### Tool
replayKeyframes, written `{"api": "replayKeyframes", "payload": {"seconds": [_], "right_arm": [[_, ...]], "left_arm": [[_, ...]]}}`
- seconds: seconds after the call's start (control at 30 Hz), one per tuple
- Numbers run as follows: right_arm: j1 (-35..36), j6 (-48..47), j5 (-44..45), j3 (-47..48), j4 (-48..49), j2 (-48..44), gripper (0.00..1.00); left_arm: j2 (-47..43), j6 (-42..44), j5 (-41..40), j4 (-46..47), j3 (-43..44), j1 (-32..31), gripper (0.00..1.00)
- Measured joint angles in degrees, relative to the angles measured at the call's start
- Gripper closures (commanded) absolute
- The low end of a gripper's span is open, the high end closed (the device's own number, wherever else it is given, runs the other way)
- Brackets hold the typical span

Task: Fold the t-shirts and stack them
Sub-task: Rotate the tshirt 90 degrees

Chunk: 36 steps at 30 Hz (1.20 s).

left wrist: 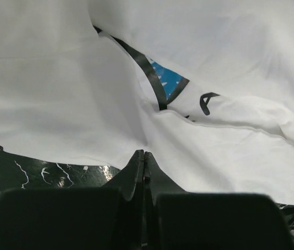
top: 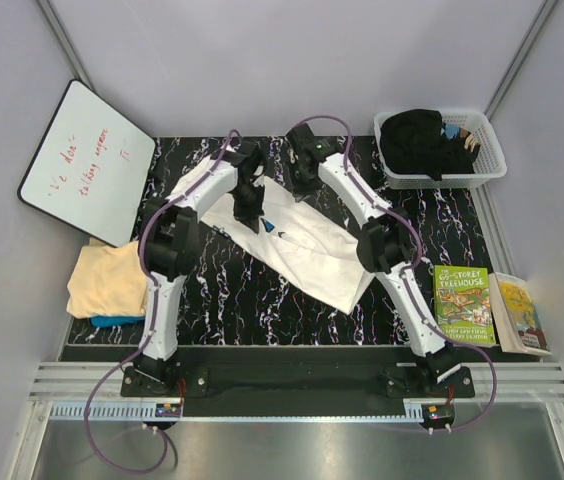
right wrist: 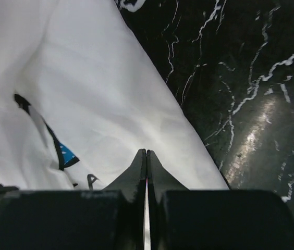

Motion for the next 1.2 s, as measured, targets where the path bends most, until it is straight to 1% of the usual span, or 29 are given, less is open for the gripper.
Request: {"api": "replayKeyframes", "payload": {"seconds": [0.13, 0.3, 0.5, 0.67, 0.73, 0.9, 1.0, 1.1, 1.13, 1.2], "right_arm": [[0.02, 0.50, -2.62, -4.96, 1.20, 2.19, 1.00], [0.02, 0.57, -3.78, -5.68, 2.60, 3.39, 1.00], [-0.17, 0.37, -1.33, -7.58, 4.50, 3.30, 1.00], [-1.51, 1.57, -0.15, -13.05, 7.15, 0.50, 1.00], [-2.73, 2.36, -0.09, -15.98, 7.72, -1.05, 1.00], [-9.62, 3.39, 0.63, -23.43, 8.26, -5.25, 1.00], [-12.37, 3.39, 2.32, -29.44, 8.59, -8.68, 1.00], [-13.25, 3.30, 2.64, -36.72, 10.14, -12.72, 1.00], [-13.20, 3.10, 2.47, -40.44, 11.39, -14.88, 1.00], [-12.92, 2.86, 2.10, -44.83, 12.17, -17.44, 1.00]], "left_arm": [[-2.64, 0.00, 0.76, 0.74, -4.09, 0.15, 1.00], [-5.03, -0.04, 1.42, 1.16, -7.80, 0.68, 1.00], [-8.68, 0.26, 3.41, 1.57, -11.30, 0.20, 1.00], [-12.41, 2.21, 6.60, 1.55, -12.74, -1.22, 1.00], [-13.16, 3.28, 7.85, 1.77, -12.74, -2.73, 1.00], [-12.55, 4.63, 10.21, 2.10, -11.85, -8.15, 1.00], [-9.88, 4.57, 12.31, 1.97, -8.35, -11.10, 1.00], [-7.21, 3.23, 12.68, 2.47, -5.86, -12.09, 1.00], [-6.58, 2.45, 12.11, 2.60, -5.51, -12.00, 1.00], [-5.53, 0.72, 9.97, 2.62, -4.55, -11.37, 1.00]]}}
